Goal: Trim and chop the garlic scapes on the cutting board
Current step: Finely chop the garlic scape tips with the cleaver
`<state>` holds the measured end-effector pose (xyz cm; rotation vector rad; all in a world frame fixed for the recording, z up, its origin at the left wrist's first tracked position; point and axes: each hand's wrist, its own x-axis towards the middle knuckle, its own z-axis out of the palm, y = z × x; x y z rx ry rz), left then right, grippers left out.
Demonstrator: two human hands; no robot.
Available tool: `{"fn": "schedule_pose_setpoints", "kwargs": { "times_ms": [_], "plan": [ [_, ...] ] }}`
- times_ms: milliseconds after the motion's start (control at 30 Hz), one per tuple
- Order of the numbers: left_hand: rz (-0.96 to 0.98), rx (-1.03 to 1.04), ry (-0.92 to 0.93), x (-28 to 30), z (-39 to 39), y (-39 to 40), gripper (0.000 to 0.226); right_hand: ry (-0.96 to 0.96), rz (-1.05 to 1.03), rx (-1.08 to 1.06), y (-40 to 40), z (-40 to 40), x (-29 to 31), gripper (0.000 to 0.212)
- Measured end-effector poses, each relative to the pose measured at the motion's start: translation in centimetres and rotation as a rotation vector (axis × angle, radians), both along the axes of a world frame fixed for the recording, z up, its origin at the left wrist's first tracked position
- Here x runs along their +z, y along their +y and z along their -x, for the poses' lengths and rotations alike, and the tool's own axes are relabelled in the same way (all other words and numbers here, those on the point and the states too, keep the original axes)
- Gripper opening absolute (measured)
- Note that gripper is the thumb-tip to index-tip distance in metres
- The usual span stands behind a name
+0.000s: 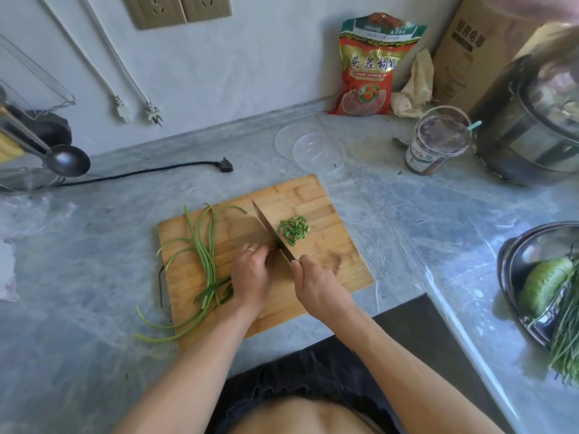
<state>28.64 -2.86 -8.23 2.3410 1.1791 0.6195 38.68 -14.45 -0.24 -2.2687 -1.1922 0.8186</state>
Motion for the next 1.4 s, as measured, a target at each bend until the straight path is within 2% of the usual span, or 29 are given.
{"fn": "schedule_pose_setpoints", "kwargs": {
  "times_ms": [100,267,400,533,633,933,1400],
  "plan": [
    [-0.02,-0.033,0.001,0.1,0.1,0.0,0.032,0.042,0.027,-0.039,-0.2,-0.7,0.3,0.038],
    [-0.068,-0.1,0.014,0.5,0.4,-0.1,0.022,0.065,0.021,-0.079,-0.1,-1.8,0.6,0.039],
    [-0.085,-0.145,0.016,0.1,0.7,0.4,0.032,0.074,0.01,-0.05,-0.7,-2.0,1.3,0.042],
    [0.033,-0.09,-0.102,0.8,0.4,0.2,0.041,0.062,-0.031,-0.033,-1.4,-1.5,1.2,0.041],
    [0.074,-0.067,-0.166,1.1,0.2,0.0,0.034,0.049,-0.058,-0.012,-1.9,-1.3,1.0,0.04],
    [0.006,-0.002,-0.086,0.4,0.0,-0.7,0.024,0.067,-0.031,0.028,-2.5,-1.0,0.9,0.041],
    [0.092,0.02,-0.165,0.1,-0.1,-0.8,0.024,-0.037,-0.005,0.082,-2.0,0.0,0.3,0.037]
  ]
}}
